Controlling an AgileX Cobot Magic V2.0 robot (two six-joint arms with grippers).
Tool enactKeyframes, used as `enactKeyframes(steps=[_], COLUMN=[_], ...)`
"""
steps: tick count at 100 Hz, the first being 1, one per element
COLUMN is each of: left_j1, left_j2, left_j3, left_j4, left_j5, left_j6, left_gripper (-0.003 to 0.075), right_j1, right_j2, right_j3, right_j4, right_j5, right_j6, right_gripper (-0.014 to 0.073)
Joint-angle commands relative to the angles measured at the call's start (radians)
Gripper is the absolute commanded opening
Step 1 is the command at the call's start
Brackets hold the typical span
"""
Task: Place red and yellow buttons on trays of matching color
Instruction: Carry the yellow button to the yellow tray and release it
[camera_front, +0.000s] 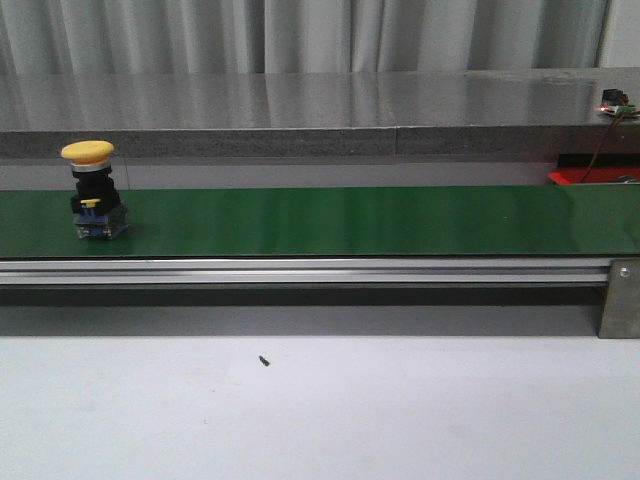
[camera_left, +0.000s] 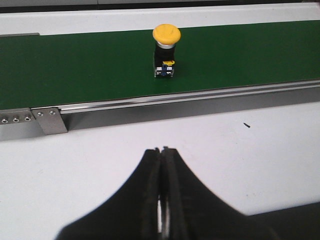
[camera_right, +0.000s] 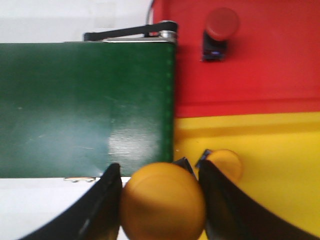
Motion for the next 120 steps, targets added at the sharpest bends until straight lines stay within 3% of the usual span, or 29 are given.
enactKeyframes(steps=[1, 48, 120], left_j1=[-0.008, -0.008, -0.008], left_j2=[0.006, 0.006, 0.006], left_j3=[-0.025, -0.025, -0.025], left_j4=[-0.021, -0.021, -0.021], left_j5=[-0.061, -0.061, -0.061], left_j6=[-0.003, -0.003, -0.003], left_gripper=[-0.002, -0.002, -0.002], right_j1=[-0.063, -0.276, -0.294], right_j2=[-0.034, 0.021, 0.31], right_j3=[-0.008, 0.111, 0.111], right_j4=[0.006, 0.016, 0.037], right_j5=[-0.063, -0.25, -0.456], right_j6=[0.001, 0.103, 0.109], right_gripper=[0.0142, 0.0142, 0.0144])
